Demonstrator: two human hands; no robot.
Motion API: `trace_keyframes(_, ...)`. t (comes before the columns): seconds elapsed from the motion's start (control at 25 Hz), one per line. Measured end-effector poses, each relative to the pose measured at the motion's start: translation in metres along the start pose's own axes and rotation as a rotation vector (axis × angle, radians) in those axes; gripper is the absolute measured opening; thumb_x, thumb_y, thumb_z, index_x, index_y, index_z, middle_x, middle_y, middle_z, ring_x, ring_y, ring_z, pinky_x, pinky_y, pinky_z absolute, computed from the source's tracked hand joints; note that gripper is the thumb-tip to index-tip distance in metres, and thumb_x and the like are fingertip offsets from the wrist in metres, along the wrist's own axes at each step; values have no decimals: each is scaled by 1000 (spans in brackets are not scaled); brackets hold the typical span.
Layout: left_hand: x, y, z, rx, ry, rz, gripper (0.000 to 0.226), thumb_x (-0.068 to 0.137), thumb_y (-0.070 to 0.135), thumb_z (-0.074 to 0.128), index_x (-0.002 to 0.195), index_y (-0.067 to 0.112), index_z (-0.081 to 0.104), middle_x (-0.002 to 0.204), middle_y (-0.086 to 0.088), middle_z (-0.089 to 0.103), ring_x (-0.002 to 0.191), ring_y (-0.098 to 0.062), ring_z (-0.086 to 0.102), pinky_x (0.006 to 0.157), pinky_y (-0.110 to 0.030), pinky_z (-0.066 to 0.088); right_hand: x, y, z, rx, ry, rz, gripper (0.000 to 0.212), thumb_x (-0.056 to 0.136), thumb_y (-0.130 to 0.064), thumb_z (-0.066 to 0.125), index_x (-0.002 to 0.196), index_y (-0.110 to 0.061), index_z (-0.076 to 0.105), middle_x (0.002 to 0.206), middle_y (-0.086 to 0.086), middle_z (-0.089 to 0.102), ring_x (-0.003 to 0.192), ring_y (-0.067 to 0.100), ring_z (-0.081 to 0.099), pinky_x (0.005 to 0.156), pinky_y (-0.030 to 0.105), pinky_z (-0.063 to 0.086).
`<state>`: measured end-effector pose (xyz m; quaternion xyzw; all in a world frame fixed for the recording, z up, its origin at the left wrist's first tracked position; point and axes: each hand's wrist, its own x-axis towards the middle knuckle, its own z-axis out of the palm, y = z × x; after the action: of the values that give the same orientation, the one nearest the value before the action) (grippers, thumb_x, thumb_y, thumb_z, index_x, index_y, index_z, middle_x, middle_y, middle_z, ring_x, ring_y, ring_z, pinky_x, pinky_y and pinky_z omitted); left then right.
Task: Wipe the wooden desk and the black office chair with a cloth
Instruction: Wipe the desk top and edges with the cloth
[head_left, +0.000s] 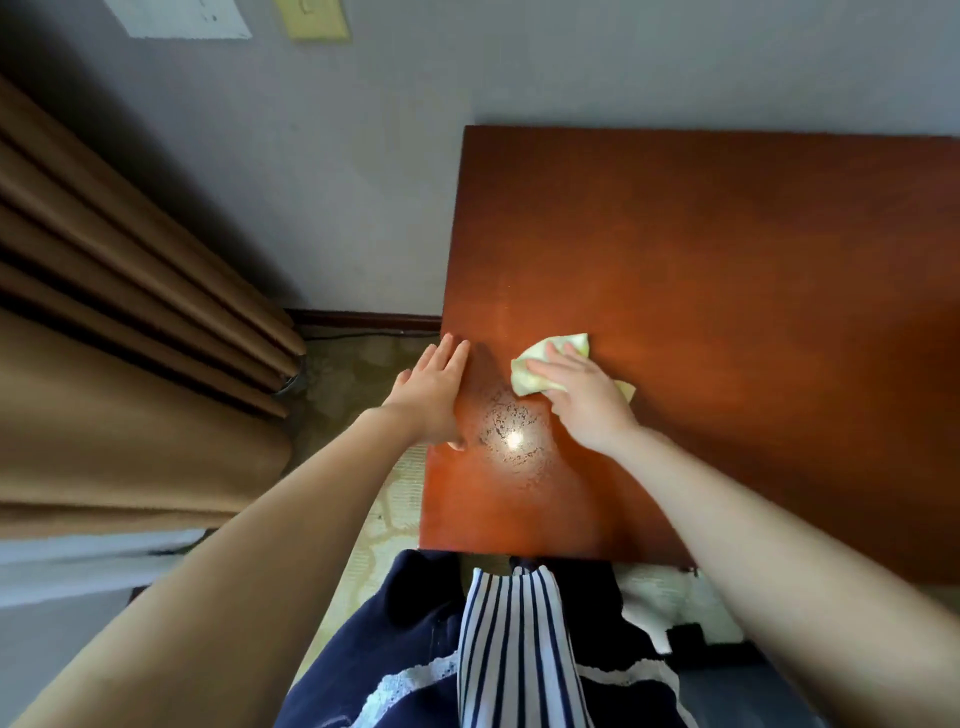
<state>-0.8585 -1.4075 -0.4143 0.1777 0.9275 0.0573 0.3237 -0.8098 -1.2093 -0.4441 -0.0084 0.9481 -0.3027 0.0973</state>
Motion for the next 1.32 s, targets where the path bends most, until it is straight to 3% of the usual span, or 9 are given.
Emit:
trace_keyframes(0.24,0,-11,0,275,-104,184,139,61,41,86,148,11,-18,156,-8,-23,145,-26,-15,117,-49,5,-68,-59,54,-109,69,19,49,91,-4,49,134,-28,51,150,-7,36,142,12,24,102,38,32)
trace_keyframes(0.4,-5,-11,4,418,-139,204,143,59,57,81,146,11,-23,155,-13,-25,144,-30,-16,115,-52,1,-131,-52,63,-65,54,127,60,88,3,49,138,-30,46,152,-11,30,143,6,18,103,40,30)
trace_keyframes(0.52,-5,-10,1,508,-139,211,145,58,68,74,144,11,-27,155,-15,-25,144,-31,-14,114,-55,-2,-165,-29,53,-58,114,246,66,85,10,46,139,-29,44,152,-9,29,143,7,17,112,41,28)
trace_keyframes(0.68,-6,-12,4,577,-124,200,145,58,71,71,143,8,-28,155,-14,-25,145,-29,-14,114,-54,-3,-188,18,25,-58,298,459,60,89,10,45,137,-25,47,149,1,37,141,14,26,116,35,24)
trace_keyframes(0.84,-6,-10,5,593,-123,179,144,60,68,72,143,7,-29,154,-15,-26,145,-29,-15,115,-53,-1,-183,59,5,4,540,820,48,96,1,41,137,-22,48,149,6,36,139,24,29,107,39,32)
trace_keyframes(0.96,-6,-8,6,611,-122,166,144,59,68,72,144,7,-27,154,-15,-26,145,-30,-14,115,-52,0,-160,54,17,1,645,972,46,95,1,43,138,-16,46,150,11,35,141,26,24,113,37,24)
trace_keyframes(1.16,-6,-7,6,618,-124,156,144,58,68,72,144,8,-26,154,-14,-27,145,-29,-15,115,-53,1,-135,6,48,-67,572,769,48,94,-5,45,138,-23,46,150,4,36,142,19,25,115,31,21)
trace_keyframes(1.32,-5,-5,5,654,-116,153,145,58,70,71,144,8,-26,154,-16,-26,145,-30,-13,115,-52,1,-132,-37,74,-163,465,323,52,82,8,56,127,-17,59,137,9,52,131,29,44,112,40,31)
